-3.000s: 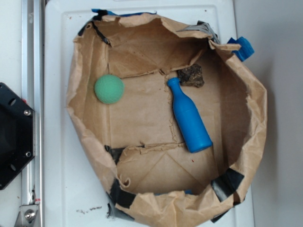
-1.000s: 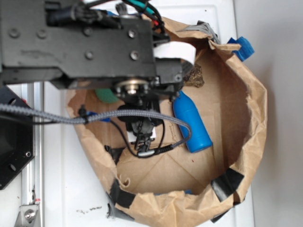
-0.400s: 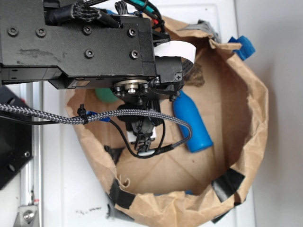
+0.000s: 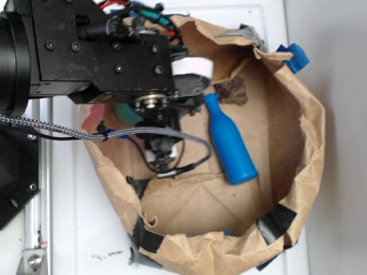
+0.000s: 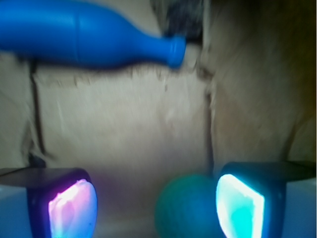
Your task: Grab the green ball.
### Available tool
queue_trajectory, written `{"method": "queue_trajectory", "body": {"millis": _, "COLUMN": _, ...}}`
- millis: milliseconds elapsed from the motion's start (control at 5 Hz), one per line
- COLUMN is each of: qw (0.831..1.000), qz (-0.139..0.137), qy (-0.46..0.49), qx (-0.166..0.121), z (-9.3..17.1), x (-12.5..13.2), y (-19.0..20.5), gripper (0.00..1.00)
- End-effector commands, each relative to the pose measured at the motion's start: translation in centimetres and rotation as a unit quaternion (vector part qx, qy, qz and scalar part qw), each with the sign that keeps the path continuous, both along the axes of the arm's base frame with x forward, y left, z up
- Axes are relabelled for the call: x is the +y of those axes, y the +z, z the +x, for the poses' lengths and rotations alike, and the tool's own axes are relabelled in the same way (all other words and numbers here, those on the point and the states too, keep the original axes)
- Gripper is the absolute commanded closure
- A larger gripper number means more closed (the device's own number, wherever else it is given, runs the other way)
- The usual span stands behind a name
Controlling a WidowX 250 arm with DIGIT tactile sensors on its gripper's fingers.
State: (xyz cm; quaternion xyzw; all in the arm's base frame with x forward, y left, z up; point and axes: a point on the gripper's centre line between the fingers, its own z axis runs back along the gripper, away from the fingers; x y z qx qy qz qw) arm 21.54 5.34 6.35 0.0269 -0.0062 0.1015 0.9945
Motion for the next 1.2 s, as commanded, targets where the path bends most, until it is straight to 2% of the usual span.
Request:
{"method": "queue_trajectory", "body": {"millis": 0, "qw": 1.0, "qz": 0.001, "qy": 0.023, "qx": -0.016, "z": -0.9, "x": 1.8, "y": 1.0, "gripper": 0.0}}
{"method": "queue_trajectory", "body": {"millis": 400, "qw": 1.0, "qz": 0.009, "qy": 0.016, "qx": -0.022, "z": -1.1, "x": 2.1, "y": 0.7, "gripper": 0.0}}
{"method": "queue_trajectory", "body": {"millis": 600, "qw": 0.999, "qz": 0.03, "qy": 0.015, "qx": -0.02, "z": -1.1, "x": 2.4, "y": -0.7, "gripper": 0.0}}
{"method": "queue_trajectory", "body": {"millis": 800, "qw": 0.997, "qz": 0.069, "qy": 0.014, "qx": -0.03, "z": -0.7, "x": 1.8, "y": -3.2, "gripper": 0.0}}
{"method": "queue_trajectory", "body": {"millis": 1000, "qw": 0.998, "qz": 0.057, "qy": -0.009, "qx": -0.029, "z": -1.6, "x": 1.0, "y": -3.9, "gripper": 0.0}}
